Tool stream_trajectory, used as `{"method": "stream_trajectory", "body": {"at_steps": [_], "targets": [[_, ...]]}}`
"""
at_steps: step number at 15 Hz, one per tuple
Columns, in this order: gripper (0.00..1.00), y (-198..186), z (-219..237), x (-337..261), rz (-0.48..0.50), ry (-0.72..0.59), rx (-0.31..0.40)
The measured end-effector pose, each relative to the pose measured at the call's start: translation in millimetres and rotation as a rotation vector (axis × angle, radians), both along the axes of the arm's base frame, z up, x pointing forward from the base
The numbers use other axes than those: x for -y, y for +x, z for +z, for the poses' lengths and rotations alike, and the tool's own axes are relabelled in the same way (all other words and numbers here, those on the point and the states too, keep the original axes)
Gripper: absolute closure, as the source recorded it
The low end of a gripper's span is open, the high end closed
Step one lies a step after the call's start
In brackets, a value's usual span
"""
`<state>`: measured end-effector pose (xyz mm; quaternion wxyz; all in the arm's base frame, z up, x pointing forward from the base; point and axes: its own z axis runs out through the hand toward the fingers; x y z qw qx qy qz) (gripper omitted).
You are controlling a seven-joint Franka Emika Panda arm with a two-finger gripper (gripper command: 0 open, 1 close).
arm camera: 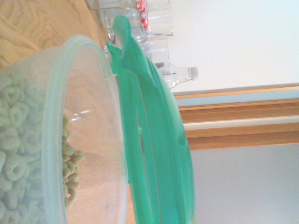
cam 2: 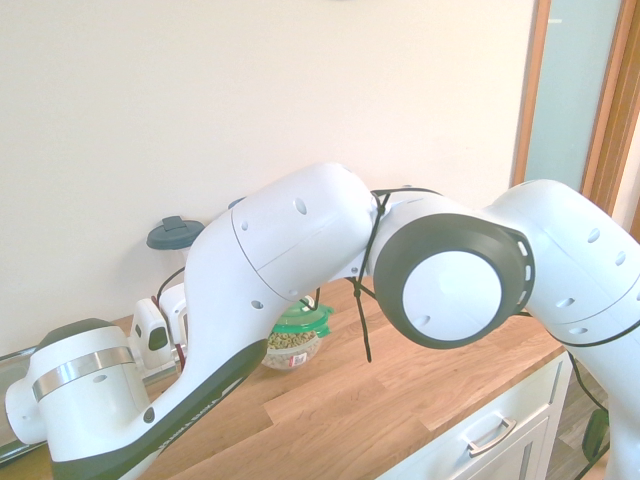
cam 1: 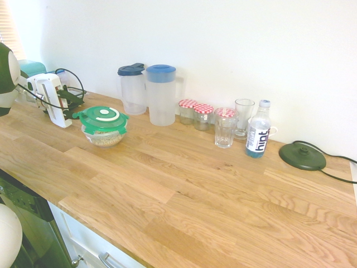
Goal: Cover the lid of food container
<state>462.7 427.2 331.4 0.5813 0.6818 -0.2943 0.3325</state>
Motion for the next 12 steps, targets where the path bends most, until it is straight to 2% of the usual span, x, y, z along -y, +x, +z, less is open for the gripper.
{"method": "stream_trajectory", "body": {"at_steps": [8,12], "targets": [[0.0,-12.2,17.1,-11.9,0.016,0.082,-0.026],[0.0,-23.4,47.7,-32.7,0.015,0.263,-0.101]]}}
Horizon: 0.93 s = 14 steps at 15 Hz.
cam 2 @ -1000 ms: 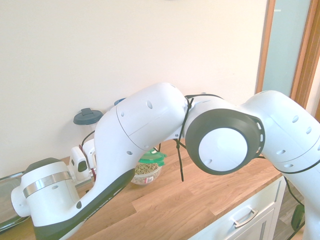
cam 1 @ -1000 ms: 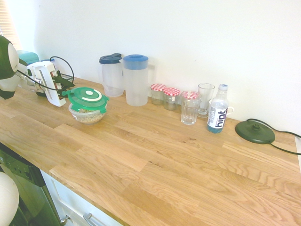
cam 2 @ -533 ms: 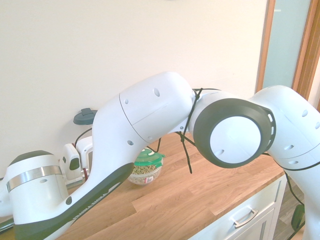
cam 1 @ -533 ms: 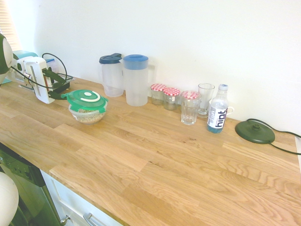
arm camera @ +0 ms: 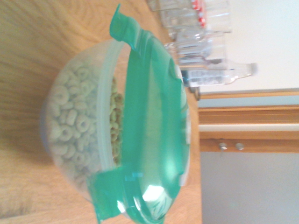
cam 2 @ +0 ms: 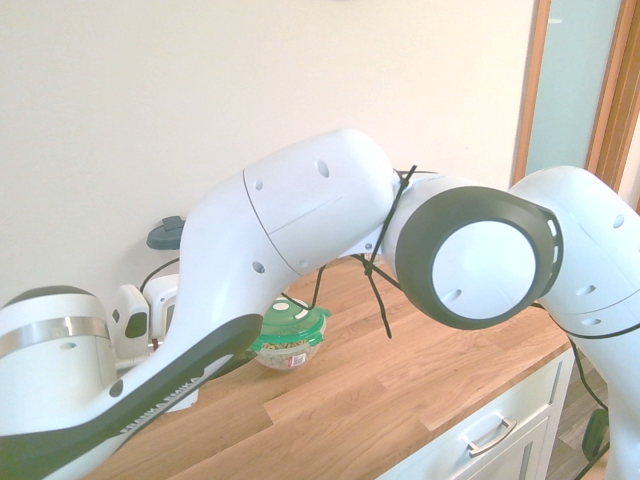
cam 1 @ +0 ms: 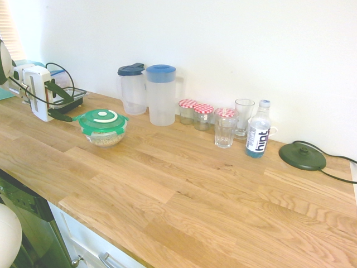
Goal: Cover the lid of food container
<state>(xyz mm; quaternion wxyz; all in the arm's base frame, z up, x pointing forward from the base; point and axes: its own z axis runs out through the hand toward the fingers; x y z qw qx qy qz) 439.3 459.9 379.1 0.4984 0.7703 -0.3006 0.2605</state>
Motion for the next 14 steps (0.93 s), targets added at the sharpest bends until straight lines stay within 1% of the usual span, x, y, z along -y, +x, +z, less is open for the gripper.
{"method": "stream_trajectory", "body": {"at_steps": [3,5,9,11,14], "targets": [[0.0,-4.9,62.1,-0.3,-0.008,0.163,-0.062],[0.0,0.1,104.5,21.2,-0.001,0.295,-0.078],[0.0,36.4,169.9,119.6,-0.002,0.57,-0.094],[0.0,41.6,191.0,163.0,0.0,0.717,-0.085],[0.0,41.3,207.1,219.7,0.016,0.927,-0.061]]}}
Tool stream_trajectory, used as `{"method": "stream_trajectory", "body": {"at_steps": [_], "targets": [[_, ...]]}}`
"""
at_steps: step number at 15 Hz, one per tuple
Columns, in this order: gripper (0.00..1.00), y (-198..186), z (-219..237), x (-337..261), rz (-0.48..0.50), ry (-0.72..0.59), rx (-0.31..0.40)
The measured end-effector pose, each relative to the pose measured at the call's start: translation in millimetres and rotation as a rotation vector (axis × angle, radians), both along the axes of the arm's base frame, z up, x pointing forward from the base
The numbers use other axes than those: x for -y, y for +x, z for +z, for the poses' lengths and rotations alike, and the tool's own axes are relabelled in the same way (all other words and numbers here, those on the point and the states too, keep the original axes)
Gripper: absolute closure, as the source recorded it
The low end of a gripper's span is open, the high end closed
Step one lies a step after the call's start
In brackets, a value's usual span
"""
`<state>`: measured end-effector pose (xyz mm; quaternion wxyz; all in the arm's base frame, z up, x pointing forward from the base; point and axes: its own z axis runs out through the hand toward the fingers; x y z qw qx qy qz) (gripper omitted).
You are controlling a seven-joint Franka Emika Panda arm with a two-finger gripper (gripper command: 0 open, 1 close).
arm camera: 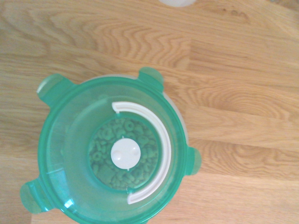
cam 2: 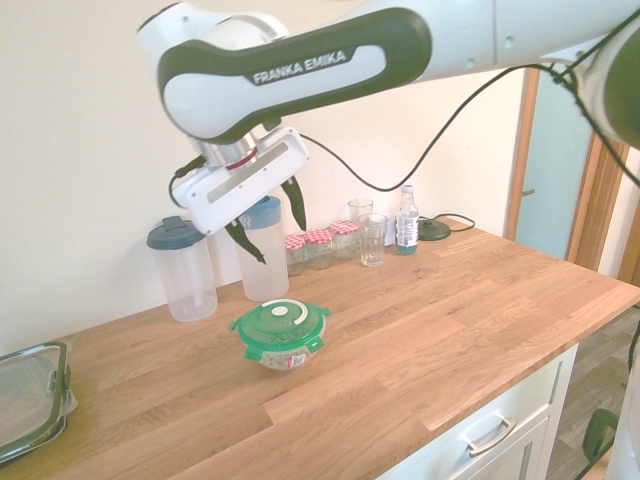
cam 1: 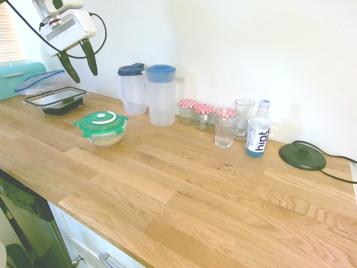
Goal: Cover the lid of food container
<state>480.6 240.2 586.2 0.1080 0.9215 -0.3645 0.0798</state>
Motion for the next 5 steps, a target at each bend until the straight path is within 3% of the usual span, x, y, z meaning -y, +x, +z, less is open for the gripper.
{"method": "stream_trajectory", "body": {"at_steps": [2,5], "targets": [[0.0,-5.0,1.5,40.0,-0.013,0.12,0.01],[0.0,-22.4,-15.8,110.8,-0.046,0.141,-0.001]]}}
